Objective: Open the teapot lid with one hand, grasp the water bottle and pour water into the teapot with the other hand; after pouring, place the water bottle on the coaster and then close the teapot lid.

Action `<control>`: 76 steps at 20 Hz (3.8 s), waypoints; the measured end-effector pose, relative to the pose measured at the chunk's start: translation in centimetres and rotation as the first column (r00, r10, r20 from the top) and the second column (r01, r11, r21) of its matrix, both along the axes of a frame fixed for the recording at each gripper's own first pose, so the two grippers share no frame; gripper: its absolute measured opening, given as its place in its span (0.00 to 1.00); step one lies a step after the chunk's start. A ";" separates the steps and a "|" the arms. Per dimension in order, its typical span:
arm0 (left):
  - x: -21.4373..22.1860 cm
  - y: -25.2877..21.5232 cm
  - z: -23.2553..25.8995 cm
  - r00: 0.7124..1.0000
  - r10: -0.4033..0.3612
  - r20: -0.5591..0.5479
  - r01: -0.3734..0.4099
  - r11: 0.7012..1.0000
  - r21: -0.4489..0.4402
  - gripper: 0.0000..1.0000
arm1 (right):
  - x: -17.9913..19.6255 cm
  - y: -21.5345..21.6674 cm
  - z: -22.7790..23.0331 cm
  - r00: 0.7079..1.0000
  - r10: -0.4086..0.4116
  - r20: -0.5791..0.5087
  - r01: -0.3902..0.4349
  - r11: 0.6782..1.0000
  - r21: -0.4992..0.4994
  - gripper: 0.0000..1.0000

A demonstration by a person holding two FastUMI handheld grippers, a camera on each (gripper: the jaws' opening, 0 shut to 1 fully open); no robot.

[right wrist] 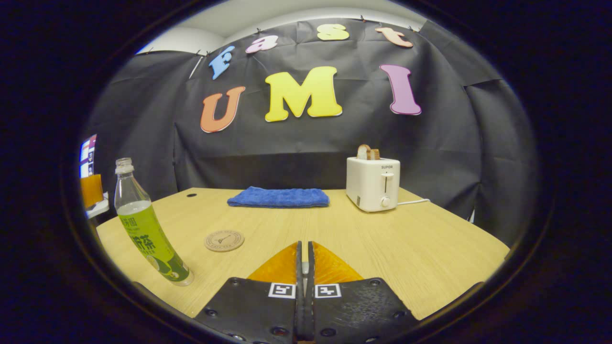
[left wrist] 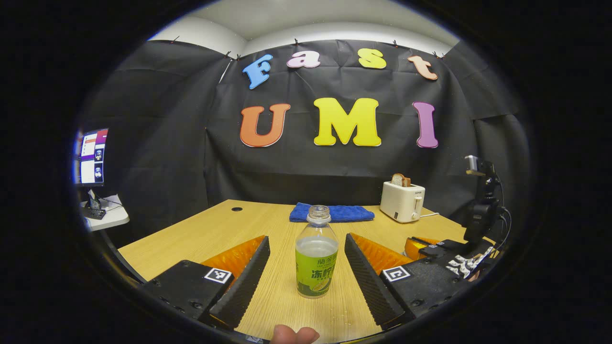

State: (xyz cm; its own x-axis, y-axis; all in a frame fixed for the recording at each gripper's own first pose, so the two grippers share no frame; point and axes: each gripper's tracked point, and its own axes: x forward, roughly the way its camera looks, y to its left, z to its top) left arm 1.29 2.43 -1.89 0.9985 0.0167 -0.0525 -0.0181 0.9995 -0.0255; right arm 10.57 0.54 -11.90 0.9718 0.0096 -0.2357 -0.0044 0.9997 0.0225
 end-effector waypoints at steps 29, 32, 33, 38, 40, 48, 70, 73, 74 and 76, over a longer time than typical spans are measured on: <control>5.2 -1.8 -10.1 0.980 -0.018 -0.197 0.015 1.000 -0.016 0.83 | -4.8 -4.6 4.7 0.998 0.024 0.065 -0.021 0.999 -0.037 0.00; 5.4 -1.2 -9.7 0.976 -0.004 -0.219 0.015 0.999 0.051 0.79 | -4.7 -5.3 4.9 0.997 0.022 0.071 -0.019 0.999 -0.042 0.00; 5.3 -0.9 -9.3 0.976 0.007 -0.220 0.013 0.996 0.086 0.78 | -4.7 -5.6 4.9 0.997 0.021 0.072 -0.018 0.999 -0.044 0.00; 4.8 0.3 -7.3 0.974 0.049 -0.220 0.026 0.945 0.326 0.76 | -4.9 -7.0 5.3 0.997 0.019 0.078 -0.017 0.999 -0.035 0.00; 4.6 0.6 -6.7 0.972 0.064 -0.225 0.055 0.872 0.487 0.76 | -5.1 -7.9 5.2 0.997 0.020 0.081 -0.017 0.999 -0.037 0.00; 4.6 -0.2 -7.3 0.959 0.092 -0.266 0.165 0.582 0.796 0.74 | -5.5 -11.9 5.6 0.996 -0.017 0.089 0.020 0.999 -0.028 0.00; 5.1 -6.6 -5.9 0.964 0.098 -0.248 0.260 -0.137 0.956 0.74 | -6.6 -15.8 3.4 0.997 -0.011 0.079 0.010 1.000 0.018 0.00; 5.7 -6.8 -5.2 0.967 0.105 -0.233 0.250 -0.207 0.946 0.74 | -6.6 -16.1 3.2 0.997 -0.014 0.078 0.012 1.000 0.026 0.00; 5.9 -6.9 -5.0 0.968 0.107 -0.225 0.245 -0.228 0.942 0.74 | -6.8 -16.2 3.2 0.997 -0.016 0.079 0.014 0.999 0.029 0.00; 6.2 -7.3 -4.8 0.971 0.105 -0.217 0.237 -0.265 0.935 0.74 | -6.9 -16.2 3.1 0.997 -0.017 0.079 0.014 0.999 0.034 0.00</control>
State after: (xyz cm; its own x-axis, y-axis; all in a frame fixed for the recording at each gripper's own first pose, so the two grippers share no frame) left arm 7.49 -4.82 -6.65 0.9709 0.1508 -0.1860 0.2187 -0.2425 0.9452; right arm 3.71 -15.71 -8.76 0.9875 0.0011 -0.1573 0.0078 0.9984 0.0559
